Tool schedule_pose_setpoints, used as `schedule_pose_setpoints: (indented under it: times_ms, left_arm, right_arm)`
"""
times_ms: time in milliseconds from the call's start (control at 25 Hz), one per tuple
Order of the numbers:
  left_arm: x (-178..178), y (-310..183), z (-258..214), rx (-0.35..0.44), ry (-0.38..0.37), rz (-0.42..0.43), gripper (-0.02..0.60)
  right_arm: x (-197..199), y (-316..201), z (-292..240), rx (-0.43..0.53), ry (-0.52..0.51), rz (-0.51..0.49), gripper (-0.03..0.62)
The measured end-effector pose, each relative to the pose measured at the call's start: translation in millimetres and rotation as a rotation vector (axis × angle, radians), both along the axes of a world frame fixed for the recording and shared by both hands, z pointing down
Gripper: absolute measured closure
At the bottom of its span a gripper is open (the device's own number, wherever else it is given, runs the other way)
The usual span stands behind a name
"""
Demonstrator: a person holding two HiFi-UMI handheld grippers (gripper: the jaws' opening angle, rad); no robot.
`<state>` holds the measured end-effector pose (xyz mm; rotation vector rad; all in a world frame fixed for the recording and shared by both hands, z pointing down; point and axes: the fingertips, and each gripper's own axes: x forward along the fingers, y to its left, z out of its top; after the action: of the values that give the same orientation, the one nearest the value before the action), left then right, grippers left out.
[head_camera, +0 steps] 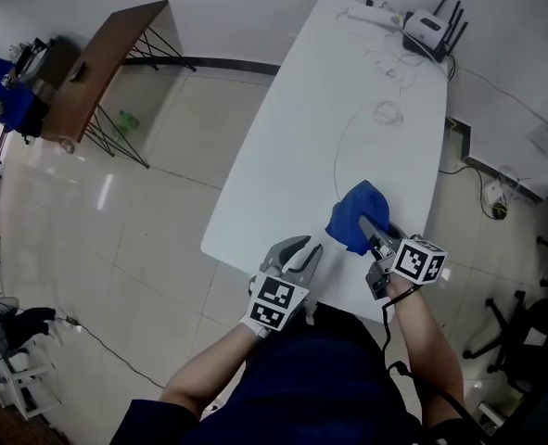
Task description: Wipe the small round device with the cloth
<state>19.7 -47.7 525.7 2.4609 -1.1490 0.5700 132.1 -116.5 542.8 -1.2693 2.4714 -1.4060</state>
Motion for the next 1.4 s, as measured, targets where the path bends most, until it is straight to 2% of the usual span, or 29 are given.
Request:
schedule_pose_setpoints:
  times_ms: [160,240,320,480,720,800,880,1080,1200,1280,1400]
  left_arm:
    - [18,-7,10,-0.019,-0.023,0.006,0.482]
    - [23,-10,13,-0.043,-0.015,-0.008,0.482]
    - [29,-11,12,-0.078,0.005,-0.024,0.482]
    - [31,-9,10,-0.102,0.009,-0.053,0.482]
    - [22,-2,17,-0.096,-0.001,-0.058,0.482]
    - [17,-5,22,-0.078,-0.029,-0.039,0.482]
    - [14,-10,25,-0.057,-0.051,-0.013,0.482]
    - [17,-20,23,-0.027,-0.05,0.047,0.482]
    - [19,-19,27,-0.031,-0.04,0.072,0.482]
    - [21,-21,24,-0.031,-0.033,0.091,0.482]
    - [25,-22,24,-0.034,-0.031,0.116,0.482]
  right_arm:
    - [25,6,30,-0.137,-0.232,0.052,0.457]
    - [36,12,50,-0.206,-0.274,0.075,0.457]
    - [46,16,69,-0.235,-0.247,0.077,0.457]
    - [52,17,91,-0.214,-0.088,0.016,0.456]
    - [47,12,77,-0.175,-0.053,0.002,0.453]
    - [45,9,61,-0.113,0.025,-0.018,0.451]
    - [39,7,36,0.001,0.16,-0.067,0.45]
    - [-7,20,-10,0.381,0.665,-0.329,0.448]
    - [-39,30,-18,0.542,0.881,-0.467,0.449]
    - [-50,34,-14,0.578,0.937,-0.535,0.45]
    - [-45,26,-11,0.539,0.901,-0.53,0.45]
